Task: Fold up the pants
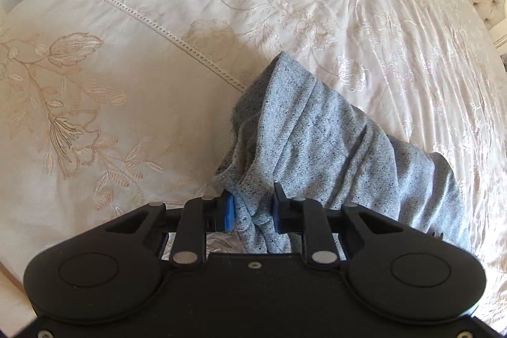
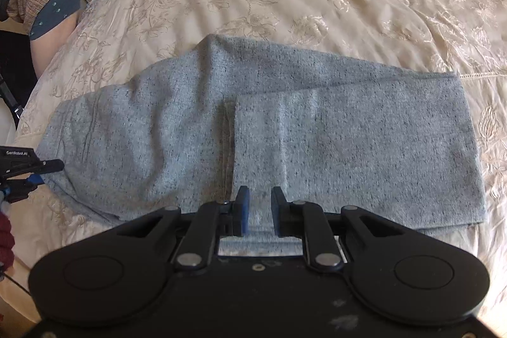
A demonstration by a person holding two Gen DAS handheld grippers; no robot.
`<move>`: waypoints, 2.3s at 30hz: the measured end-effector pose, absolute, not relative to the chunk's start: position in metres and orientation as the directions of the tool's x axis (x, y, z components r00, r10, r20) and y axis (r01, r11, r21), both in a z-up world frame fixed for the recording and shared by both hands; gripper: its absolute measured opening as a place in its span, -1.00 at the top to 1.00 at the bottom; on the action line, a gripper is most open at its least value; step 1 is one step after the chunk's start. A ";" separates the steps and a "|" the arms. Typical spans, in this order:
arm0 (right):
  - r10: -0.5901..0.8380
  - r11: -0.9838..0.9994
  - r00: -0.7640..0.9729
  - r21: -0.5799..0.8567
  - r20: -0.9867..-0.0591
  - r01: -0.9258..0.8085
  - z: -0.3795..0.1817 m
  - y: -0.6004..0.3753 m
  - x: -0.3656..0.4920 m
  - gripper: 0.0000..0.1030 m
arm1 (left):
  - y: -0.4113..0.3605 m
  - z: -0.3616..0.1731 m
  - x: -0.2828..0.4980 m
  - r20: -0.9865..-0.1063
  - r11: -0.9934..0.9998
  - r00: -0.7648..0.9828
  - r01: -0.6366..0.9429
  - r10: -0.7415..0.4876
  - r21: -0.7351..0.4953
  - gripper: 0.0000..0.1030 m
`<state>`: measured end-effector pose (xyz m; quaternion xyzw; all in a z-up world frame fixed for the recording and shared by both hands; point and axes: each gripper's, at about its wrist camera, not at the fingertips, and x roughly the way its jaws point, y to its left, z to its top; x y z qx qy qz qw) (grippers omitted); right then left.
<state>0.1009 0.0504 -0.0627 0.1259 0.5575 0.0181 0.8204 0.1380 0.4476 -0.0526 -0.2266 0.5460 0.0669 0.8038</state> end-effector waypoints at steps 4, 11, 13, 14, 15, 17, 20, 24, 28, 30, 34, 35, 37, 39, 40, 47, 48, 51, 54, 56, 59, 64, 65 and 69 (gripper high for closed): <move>0.173 0.971 0.329 0.218 -0.928 0.102 -0.089 0.060 0.115 0.64 | 0.440 -0.042 0.133 -0.903 0.910 0.412 -0.319 -0.119 -0.265 0.50; 0.196 0.967 0.202 0.224 -0.960 0.124 -0.129 0.061 0.119 0.67 | 0.431 -0.020 0.127 -0.875 0.921 0.469 -0.277 -0.118 -0.273 0.53; 0.194 0.971 0.201 0.218 -0.960 0.103 -0.122 0.063 0.121 0.64 | 0.427 -0.015 0.127 -0.871 0.930 0.478 -0.256 -0.115 -0.264 0.53; 0.200 0.970 0.215 0.225 -0.956 0.095 -0.117 0.062 0.121 0.61 | 0.427 -0.013 0.127 -0.870 0.932 0.481 -0.251 -0.114 -0.261 0.54; 0.198 0.970 0.239 0.226 -0.950 0.093 -0.111 0.062 0.120 0.62 | 0.427 -0.013 0.127 -0.869 0.931 0.482 -0.253 -0.114 -0.263 0.53; 0.196 0.968 0.274 0.231 -0.942 0.103 -0.103 0.061 0.119 0.62 | 0.430 -0.016 0.127 -0.872 0.928 0.475 -0.262 -0.116 -0.266 0.54; 0.209 0.965 0.208 0.236 -0.956 0.118 -0.118 0.064 0.118 0.62 | 0.437 -0.032 0.126 -0.895 0.915 0.431 -0.304 -0.118 -0.266 0.42; 0.180 0.975 0.201 0.202 -0.963 0.092 -0.126 0.071 0.118 0.62 | 0.461 -0.069 0.127 -0.918 0.853 0.360 -0.415 -0.165 -0.317 0.10; 0.165 0.982 0.187 0.180 -0.968 0.062 -0.128 0.081 0.116 0.56 | 0.475 -0.091 0.123 -0.915 0.799 0.343 -0.479 -0.212 -0.364 -0.13; 0.162 0.983 0.185 0.175 -0.969 0.061 -0.128 0.084 0.118 0.56 | 0.474 -0.096 0.122 -0.911 0.799 0.351 -0.472 -0.217 -0.372 -0.21; 0.154 0.984 0.186 0.168 -0.970 0.062 -0.128 0.088 0.119 0.56 | 0.463 -0.106 0.128 -0.908 0.826 0.352 -0.425 -0.226 -0.370 -0.52; 0.152 0.984 0.186 0.166 -0.971 0.061 -0.127 0.089 0.119 0.55 | 0.460 -0.108 0.131 -0.908 0.828 0.351 -0.421 -0.229 -0.371 -0.65; 0.150 0.985 0.187 0.162 -0.971 0.052 -0.124 0.092 0.116 0.55 | 0.454 -0.109 0.137 -0.912 0.830 0.351 -0.428 -0.211 -0.357 -0.70; 0.151 0.986 0.196 0.162 -0.969 0.039 -0.119 0.095 0.116 0.55 | 0.453 -0.102 0.137 -0.895 0.816 0.399 -0.438 -0.198 -0.376 0.12; 0.157 0.985 0.213 0.170 -0.964 0.042 -0.113 0.093 0.115 0.55 | 0.454 -0.097 0.136 -0.886 0.805 0.415 -0.443 -0.205 -0.394 0.29; 0.186 0.971 0.274 0.219 -0.944 0.096 -0.104 0.086 0.108 0.56 | 0.445 -0.053 0.122 -0.850 0.843 0.494 -0.365 -0.184 -0.394 0.45; 0.196 0.973 0.231 0.219 -0.953 0.079 -0.116 0.089 0.107 0.55 | 0.442 -0.046 0.121 -0.844 0.849 0.505 -0.355 -0.179 -0.392 0.46; 0.186 0.982 0.217 0.191 -0.958 0.000 -0.133 0.099 0.107 0.55 | 0.430 -0.021 0.117 -0.817 0.863 0.547 -0.310 -0.182 -0.400 0.48; 0.236 0.971 0.208 0.241 -0.949 -0.002 -0.128 0.094 0.113 0.49 | 0.406 0.009 0.114 -0.787 0.905 0.597 -0.234 -0.154 -0.355 0.50; 0.291 0.954 0.233 0.299 -0.928 -0.002 -0.119 0.081 0.114 0.51 | 0.385 0.034 0.108 -0.760 0.928 0.634 -0.177 -0.146 -0.327 0.50; 0.339 0.934 0.278 0.358 -0.899 0.016 -0.103 0.051 0.107 0.51 | 0.347 0.072 0.098 -0.716 0.957 0.683 -0.089 -0.144 -0.278 0.50; 0.360 0.914 0.356 0.402 -0.863 0.050 -0.078 -0.022 0.084 0.51 | 0.243 0.121 0.083 -0.647 0.977 0.733 0.130 -0.210 -0.170 0.50; 0.355 0.914 0.365 0.402 -0.861 0.060 -0.076 -0.037 0.080 0.51 | 0.219 0.123 0.082 -0.645 0.971 0.726 0.173 -0.239 -0.164 0.50; 0.304 0.916 0.379 0.377 -0.874 0.136 -0.079 -0.110 0.061 0.51 | 0.119 0.091 0.087 -0.691 0.928 0.633 0.333 -0.350 -0.166 0.38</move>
